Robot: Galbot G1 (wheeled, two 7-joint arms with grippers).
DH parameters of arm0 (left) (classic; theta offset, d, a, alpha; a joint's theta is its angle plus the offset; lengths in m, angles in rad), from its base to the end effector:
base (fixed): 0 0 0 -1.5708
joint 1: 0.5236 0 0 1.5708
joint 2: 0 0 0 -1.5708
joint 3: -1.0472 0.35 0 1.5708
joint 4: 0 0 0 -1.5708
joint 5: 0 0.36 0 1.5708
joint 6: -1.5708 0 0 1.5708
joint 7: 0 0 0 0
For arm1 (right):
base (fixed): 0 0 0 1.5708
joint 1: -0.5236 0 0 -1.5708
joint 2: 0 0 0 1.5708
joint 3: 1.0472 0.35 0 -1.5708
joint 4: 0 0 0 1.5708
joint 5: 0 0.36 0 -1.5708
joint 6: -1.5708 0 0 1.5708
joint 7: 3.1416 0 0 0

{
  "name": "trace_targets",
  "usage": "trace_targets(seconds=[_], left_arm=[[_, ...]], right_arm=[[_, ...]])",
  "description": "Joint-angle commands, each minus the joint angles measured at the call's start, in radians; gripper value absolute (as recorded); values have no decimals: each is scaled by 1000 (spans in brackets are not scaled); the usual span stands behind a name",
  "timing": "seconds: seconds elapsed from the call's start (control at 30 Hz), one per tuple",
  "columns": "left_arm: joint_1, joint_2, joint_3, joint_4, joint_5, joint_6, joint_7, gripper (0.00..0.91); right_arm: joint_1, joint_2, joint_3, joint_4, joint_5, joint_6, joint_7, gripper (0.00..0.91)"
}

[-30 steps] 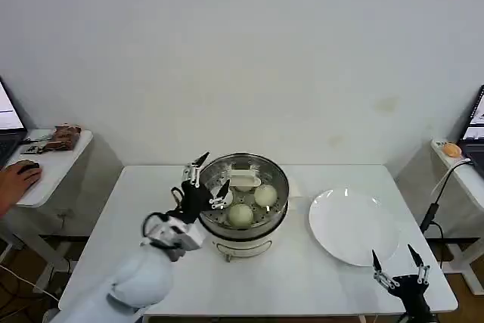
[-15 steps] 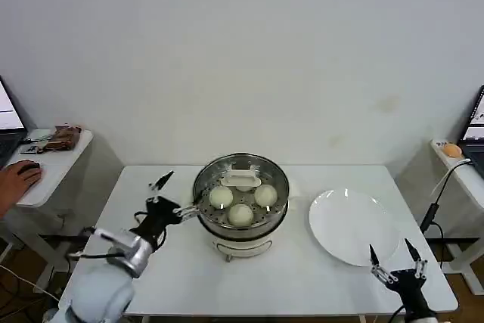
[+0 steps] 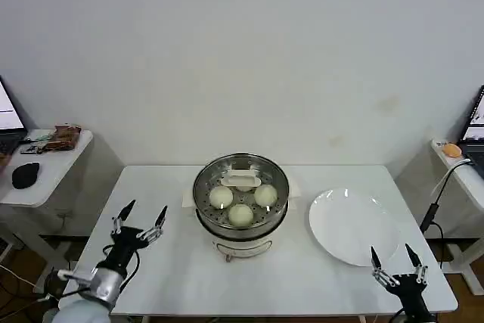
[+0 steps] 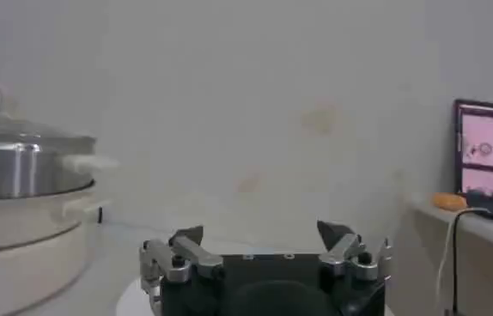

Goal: Take steamed baozi put them in steamer then cover it.

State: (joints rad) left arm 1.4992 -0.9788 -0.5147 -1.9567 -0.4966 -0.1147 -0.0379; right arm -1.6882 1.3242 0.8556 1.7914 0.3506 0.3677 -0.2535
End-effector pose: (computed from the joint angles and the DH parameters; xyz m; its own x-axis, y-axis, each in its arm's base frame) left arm 0.2216 0.1172 -0.3073 -0.9827 0.1849 0.0124 0.1852 0.9823 0.0298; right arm 0.1256 -0.1772 -0.3870 -0.9997 -0.0029 -0.0260 -0.0012 0.9977 -0.0672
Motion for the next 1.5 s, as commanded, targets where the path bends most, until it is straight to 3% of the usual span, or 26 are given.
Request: trace_targets(seconds=[0.03,0.7,1.5], left_arm=[[111,4,-22,110,16,-208,7,907],[146,1,41,109,47,-242,14,907],[126,2,53,123,48,-234,12,907]], right_arm=[[-38,-10,-10,-14,82,33,-3,907],[-51,-21,-15,-37,124,30,-9,907],[-34,-23,-29,-61,65,0,4,907]])
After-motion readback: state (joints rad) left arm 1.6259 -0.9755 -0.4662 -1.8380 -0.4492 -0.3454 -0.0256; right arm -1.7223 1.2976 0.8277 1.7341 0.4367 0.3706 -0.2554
